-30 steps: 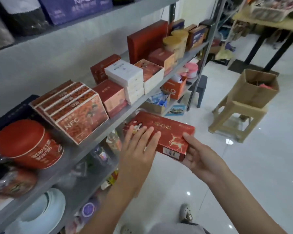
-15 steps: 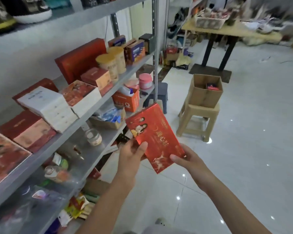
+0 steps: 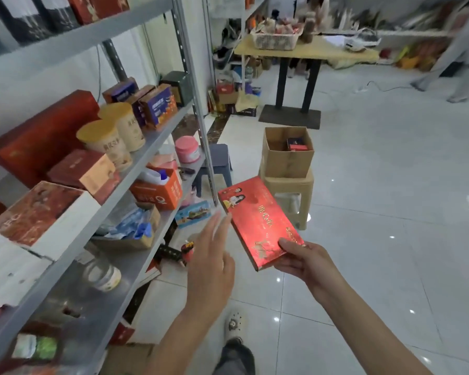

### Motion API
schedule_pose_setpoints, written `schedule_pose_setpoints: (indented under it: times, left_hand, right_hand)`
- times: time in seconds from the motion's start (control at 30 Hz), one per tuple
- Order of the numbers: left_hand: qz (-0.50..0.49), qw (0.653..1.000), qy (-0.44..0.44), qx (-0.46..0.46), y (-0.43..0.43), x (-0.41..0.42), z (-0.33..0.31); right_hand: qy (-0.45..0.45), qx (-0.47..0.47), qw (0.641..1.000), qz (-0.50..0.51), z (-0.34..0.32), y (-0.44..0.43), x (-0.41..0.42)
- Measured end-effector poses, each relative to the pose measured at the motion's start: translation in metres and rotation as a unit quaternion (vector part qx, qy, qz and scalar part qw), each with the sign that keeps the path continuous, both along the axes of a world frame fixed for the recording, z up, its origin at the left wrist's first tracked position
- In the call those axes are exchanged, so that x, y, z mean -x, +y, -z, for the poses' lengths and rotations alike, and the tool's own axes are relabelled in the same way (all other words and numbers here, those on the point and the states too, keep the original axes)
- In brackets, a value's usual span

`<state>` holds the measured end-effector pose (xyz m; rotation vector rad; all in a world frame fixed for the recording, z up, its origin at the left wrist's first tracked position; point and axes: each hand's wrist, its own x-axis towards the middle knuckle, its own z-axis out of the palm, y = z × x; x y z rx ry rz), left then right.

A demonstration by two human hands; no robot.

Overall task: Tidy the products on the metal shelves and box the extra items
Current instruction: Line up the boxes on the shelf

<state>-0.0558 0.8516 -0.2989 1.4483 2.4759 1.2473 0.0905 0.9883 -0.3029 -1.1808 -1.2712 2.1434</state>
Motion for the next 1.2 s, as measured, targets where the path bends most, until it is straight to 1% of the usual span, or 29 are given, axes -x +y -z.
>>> schedule_pose_setpoints:
  times: [0.03,0.07,0.13,0.17,0.23,0.3,0.37,0.47,0.5,0.53,0.57,0.6,0.63,0.67,0.7,0.73,0.8,0.83,0.93,1.07,1.1,1.13,1.2]
  left_hand:
    - [0.064,0.994,0.083,0.005,0.010,0.010,0.002]
    - [0.124,0.982,0.140,-0.001,0.021,0.018,0.003]
    - [0.197,0.961,0.191,-0.036,0.043,0.037,0.002]
    - [0.210,0.954,0.206,-0.060,0.054,0.049,0.001]
    - [0.228,0.950,0.198,-0.081,0.075,0.075,0.000]
    - [0.248,0.946,0.203,-0.053,0.096,0.100,0.001]
    - [0.254,0.940,0.225,-0.027,0.115,0.116,0.000]
    - [0.251,0.942,0.216,-0.060,0.144,0.133,-0.002]
    - [0.241,0.952,0.179,-0.065,0.154,0.138,-0.003]
    - [0.226,0.967,0.103,-0.057,0.162,0.144,-0.005]
    - [0.204,0.978,0.002,-0.044,0.170,0.150,-0.008]
    - [0.182,0.977,-0.106,-0.036,0.179,0.156,-0.010]
    - [0.161,0.965,-0.203,-0.042,0.189,0.161,-0.011]
    - [0.140,0.949,-0.275,-0.056,0.200,0.167,-0.011]
    - [0.124,0.933,-0.331,-0.068,0.211,0.172,-0.010]
    - [0.114,0.916,-0.378,-0.075,0.224,0.176,-0.009]
    - [0.103,0.886,-0.445,-0.073,0.254,0.182,-0.005]
    - [0.092,0.873,-0.475,-0.068,0.269,0.184,-0.002]
    - [0.058,0.822,-0.565,-0.043,0.319,0.191,0.008]
    - [0.030,0.757,-0.653,0.000,0.393,0.199,0.018]
    - [0.032,0.736,-0.676,0.021,0.412,0.201,0.019]
    - [0.041,0.722,-0.688,0.056,0.431,0.202,0.021]
    - [0.073,0.719,-0.675,0.148,0.466,0.197,0.028]
  right_hand:
    - [-0.002,0.009,1.000,0.015,-0.001,0.008,0.009]
    - [-0.004,0.016,1.000,0.023,-0.002,0.015,0.019]
    - [-0.011,0.030,0.999,0.035,-0.006,0.030,0.040]
    - [-0.010,0.039,0.998,0.041,-0.009,0.037,0.050]
    - [-0.002,0.047,0.998,0.051,-0.016,0.054,0.070]
    - [0.005,0.065,0.996,0.061,-0.019,0.071,0.088]
    - [0.018,0.092,0.993,0.073,-0.021,0.083,0.102]
    - [0.031,0.108,0.991,0.071,-0.022,0.101,0.119]
    - [0.025,0.100,0.993,0.066,-0.022,0.107,0.122]
    - [0.010,0.074,0.995,0.067,-0.020,0.114,0.123]
    - [-0.013,0.031,0.997,0.073,-0.019,0.121,0.124]
    - [-0.043,-0.026,0.995,0.085,-0.016,0.129,0.125]
    - [-0.076,-0.096,0.988,0.099,-0.013,0.138,0.125]
    - [-0.108,-0.165,0.975,0.105,-0.009,0.148,0.124]
    - [-0.127,-0.216,0.964,0.083,-0.006,0.159,0.124]
    - [-0.140,-0.247,0.958,0.036,-0.001,0.171,0.124]
    - [-0.138,-0.235,0.961,-0.051,0.006,0.197,0.124]
    - [-0.135,-0.224,0.963,-0.070,0.010,0.212,0.124]
    - [-0.147,-0.218,0.963,-0.051,0.017,0.268,0.120]
    - [-0.125,-0.139,0.980,-0.065,0.022,0.344,0.120]
    - [-0.130,-0.123,0.982,-0.058,0.024,0.361,0.123]
    - [-0.138,-0.105,0.984,-0.045,0.027,0.379,0.127]
    - [-0.146,-0.065,0.987,-0.008,0.034,0.415,0.138]
